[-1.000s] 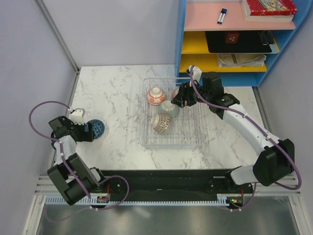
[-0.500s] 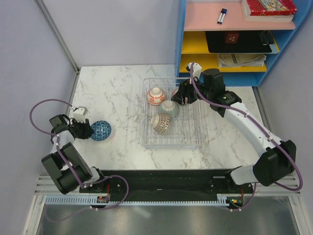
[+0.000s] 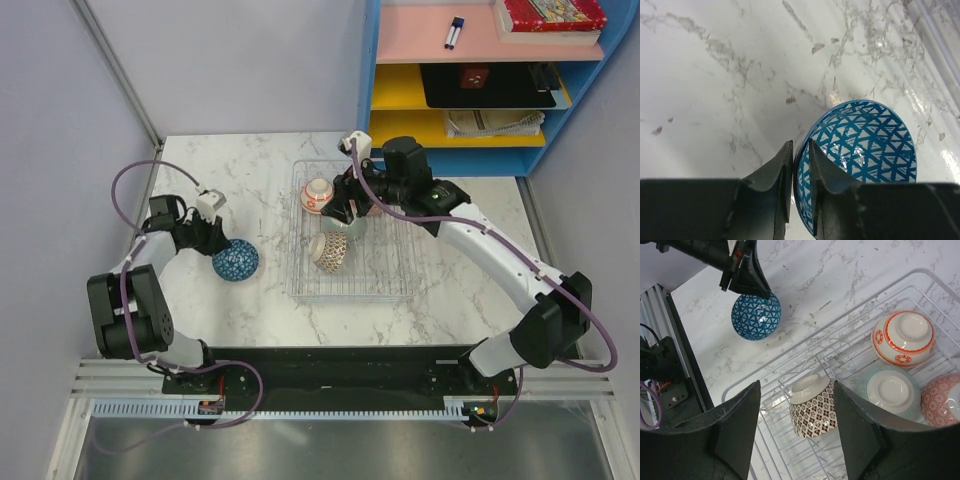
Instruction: Load the bowls into the dish rack
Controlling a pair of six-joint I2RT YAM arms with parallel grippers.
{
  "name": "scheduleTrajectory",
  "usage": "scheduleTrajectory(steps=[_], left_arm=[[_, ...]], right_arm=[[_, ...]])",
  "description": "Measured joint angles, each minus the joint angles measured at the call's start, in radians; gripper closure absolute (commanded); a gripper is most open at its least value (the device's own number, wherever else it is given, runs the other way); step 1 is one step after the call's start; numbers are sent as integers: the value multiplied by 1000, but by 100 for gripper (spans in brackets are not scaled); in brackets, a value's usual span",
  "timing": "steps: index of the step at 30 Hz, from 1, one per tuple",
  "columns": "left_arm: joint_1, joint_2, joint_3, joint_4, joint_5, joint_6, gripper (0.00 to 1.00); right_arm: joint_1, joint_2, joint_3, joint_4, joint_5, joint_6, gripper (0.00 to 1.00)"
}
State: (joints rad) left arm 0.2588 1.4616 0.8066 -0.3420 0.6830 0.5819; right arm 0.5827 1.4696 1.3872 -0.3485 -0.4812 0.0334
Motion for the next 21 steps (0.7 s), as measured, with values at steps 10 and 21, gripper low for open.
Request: scheduleTrajectory(steps=[10, 21], left_arm=[[-129, 180, 148, 16, -31, -68, 63], [-151, 174, 148, 23, -53, -105, 12]], right_arm=[[139, 118, 82, -70, 8, -150, 33], [289, 287, 219, -170, 49, -296, 32]])
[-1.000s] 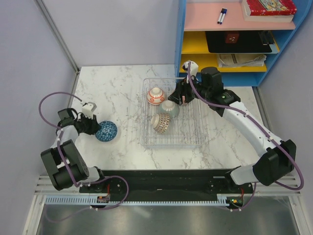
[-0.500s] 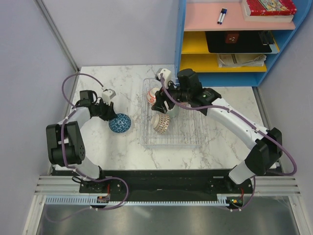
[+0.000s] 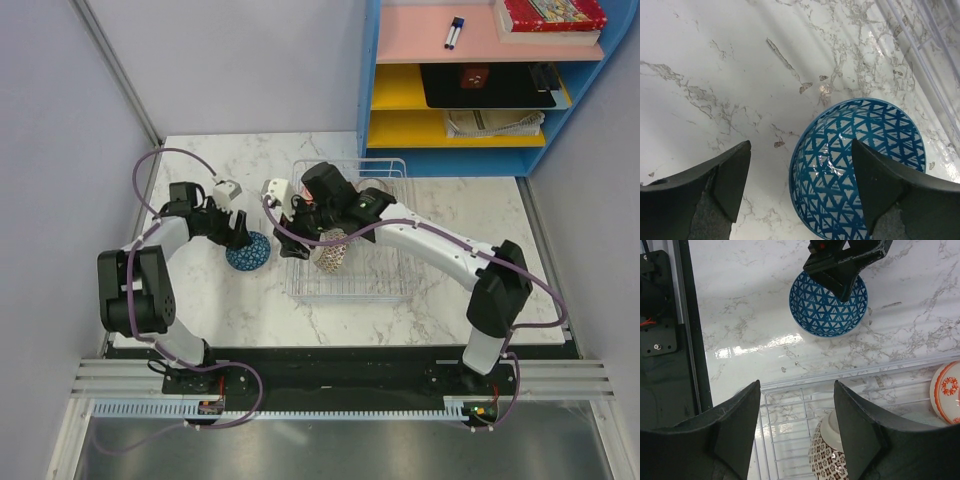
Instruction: Load the bowls into the dish rack
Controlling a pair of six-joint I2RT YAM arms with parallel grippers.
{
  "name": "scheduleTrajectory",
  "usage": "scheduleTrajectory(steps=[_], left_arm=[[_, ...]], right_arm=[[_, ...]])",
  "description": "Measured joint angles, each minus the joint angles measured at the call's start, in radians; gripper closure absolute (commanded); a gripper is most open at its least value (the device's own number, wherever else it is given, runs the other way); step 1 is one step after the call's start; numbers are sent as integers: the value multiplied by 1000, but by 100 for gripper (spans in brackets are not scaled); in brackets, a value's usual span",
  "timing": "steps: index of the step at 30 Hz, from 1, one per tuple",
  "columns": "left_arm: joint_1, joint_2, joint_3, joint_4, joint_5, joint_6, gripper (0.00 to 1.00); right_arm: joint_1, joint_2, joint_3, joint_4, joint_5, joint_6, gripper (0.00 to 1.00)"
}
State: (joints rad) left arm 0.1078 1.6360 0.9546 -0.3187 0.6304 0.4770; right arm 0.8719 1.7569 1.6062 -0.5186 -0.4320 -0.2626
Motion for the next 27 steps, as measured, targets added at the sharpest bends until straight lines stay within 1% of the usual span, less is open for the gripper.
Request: scheduleTrajectory(steps=[2, 6, 11, 15, 20, 27], left_arm=[[0, -26, -11, 3, -1, -3, 11], [7, -126, -53, 7, 0, -8, 10], [50, -266, -87, 13, 2, -12, 9], [100, -356, -122, 16, 3, -13, 9], [145, -425, -180, 14, 4, -12, 9], [219, -463, -230, 13, 8, -12, 9]], right_arm=[[16, 29, 24, -11, 22, -14, 33], [38, 57, 29, -7, 95, -5, 33], [27, 56, -11, 68, 208, 31, 32], [-21, 56, -25, 90, 221, 63, 32], [-88, 57, -50, 103, 225, 84, 32], [-95, 61, -67, 48, 212, 90, 34]])
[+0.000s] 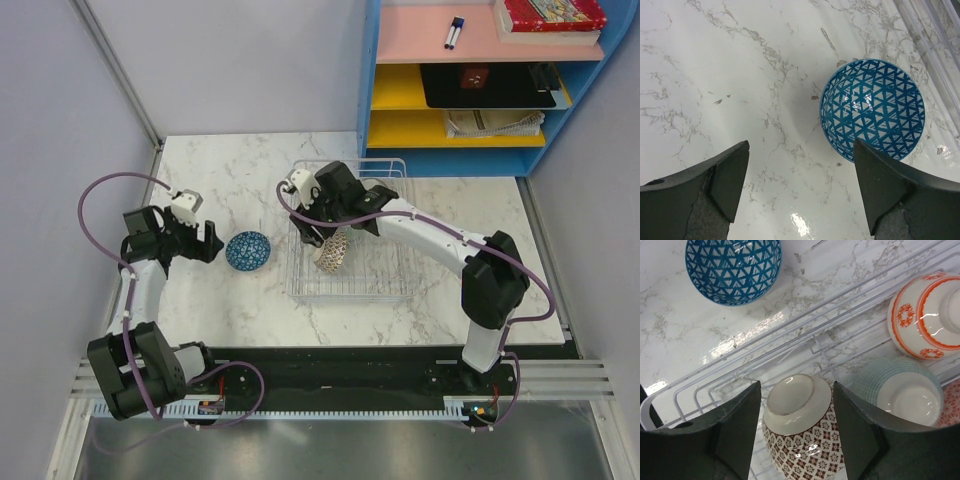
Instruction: Load the bowls into the dish rack
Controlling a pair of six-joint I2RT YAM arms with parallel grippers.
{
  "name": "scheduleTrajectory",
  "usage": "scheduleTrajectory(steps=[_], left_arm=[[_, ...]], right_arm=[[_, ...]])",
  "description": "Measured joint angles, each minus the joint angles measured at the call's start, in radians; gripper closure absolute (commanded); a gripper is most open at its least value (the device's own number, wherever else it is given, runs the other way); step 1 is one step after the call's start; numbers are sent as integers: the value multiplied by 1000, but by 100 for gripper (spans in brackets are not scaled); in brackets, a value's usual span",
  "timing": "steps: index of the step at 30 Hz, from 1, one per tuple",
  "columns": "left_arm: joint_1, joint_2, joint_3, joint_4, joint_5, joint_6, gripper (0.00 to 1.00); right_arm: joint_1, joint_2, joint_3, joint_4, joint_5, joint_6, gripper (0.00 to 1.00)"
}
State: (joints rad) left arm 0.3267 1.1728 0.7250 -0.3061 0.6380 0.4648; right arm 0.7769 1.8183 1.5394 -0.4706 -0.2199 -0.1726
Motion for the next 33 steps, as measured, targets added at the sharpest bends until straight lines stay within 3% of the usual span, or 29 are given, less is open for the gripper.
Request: scheduleTrajectory(steps=[9, 33], left_arm=[[30, -13, -13, 0, 18, 0, 9], [45, -27, -46, 11, 27, 0, 9]], right_arm=[[6, 14, -3, -114, -59, -2, 35], [-11, 64, 31, -111, -109, -26, 38]])
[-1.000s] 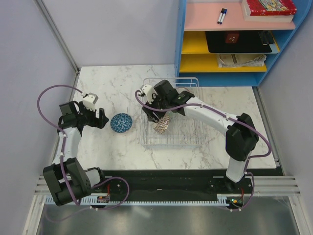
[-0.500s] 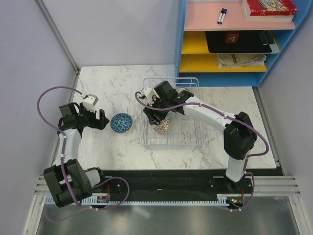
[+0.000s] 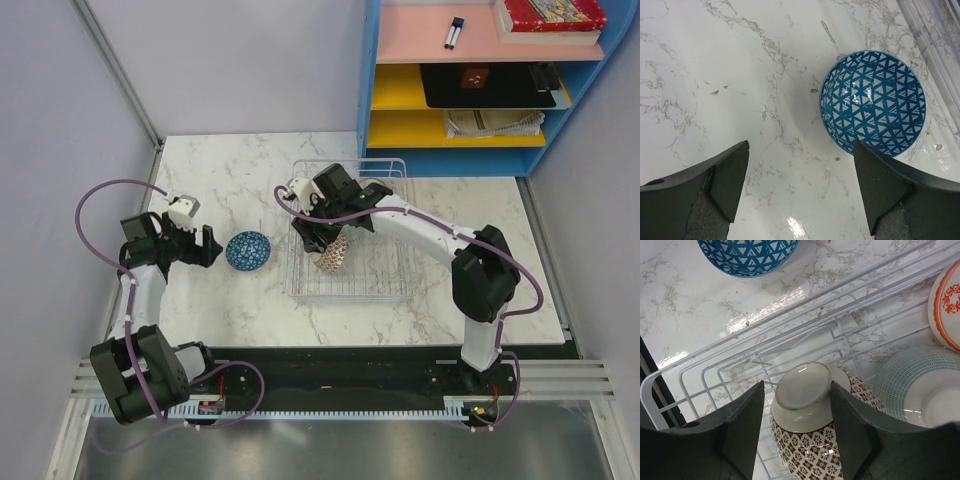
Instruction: Load the bowls into the dish rack
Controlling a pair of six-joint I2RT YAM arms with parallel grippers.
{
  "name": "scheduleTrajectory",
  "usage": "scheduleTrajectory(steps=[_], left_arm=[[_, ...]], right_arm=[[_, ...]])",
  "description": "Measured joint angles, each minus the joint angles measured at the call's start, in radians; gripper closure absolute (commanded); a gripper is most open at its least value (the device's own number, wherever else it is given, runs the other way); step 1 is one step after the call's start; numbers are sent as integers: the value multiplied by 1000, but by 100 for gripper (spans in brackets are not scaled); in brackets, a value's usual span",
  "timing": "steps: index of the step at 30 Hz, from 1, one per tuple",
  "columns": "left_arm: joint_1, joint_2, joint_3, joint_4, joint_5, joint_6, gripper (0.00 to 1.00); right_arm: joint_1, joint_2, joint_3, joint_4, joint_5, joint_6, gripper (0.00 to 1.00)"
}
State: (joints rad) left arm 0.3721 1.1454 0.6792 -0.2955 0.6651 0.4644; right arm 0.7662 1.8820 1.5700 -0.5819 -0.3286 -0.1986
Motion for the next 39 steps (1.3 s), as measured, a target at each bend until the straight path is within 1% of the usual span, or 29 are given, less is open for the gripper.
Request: scheduleTrajectory(steps=[8, 13, 18, 30, 39], left_arm=[[4, -3, -14, 7, 0, 0, 9], [7, -4, -15, 11, 1, 0, 9], [8, -4, -15, 14, 11, 0, 9], [8, -4, -16, 14, 19, 0, 9], [19, -6, -37, 44, 8, -13, 9]], right_arm=[[15, -5, 6, -13, 66, 9, 38], [17, -25, 5, -34, 76, 19, 38], [17, -50, -29, -9, 102, 20, 38], [19, -50, -29, -25, 19, -12, 41], [50, -48, -2, -50, 95, -38, 40]])
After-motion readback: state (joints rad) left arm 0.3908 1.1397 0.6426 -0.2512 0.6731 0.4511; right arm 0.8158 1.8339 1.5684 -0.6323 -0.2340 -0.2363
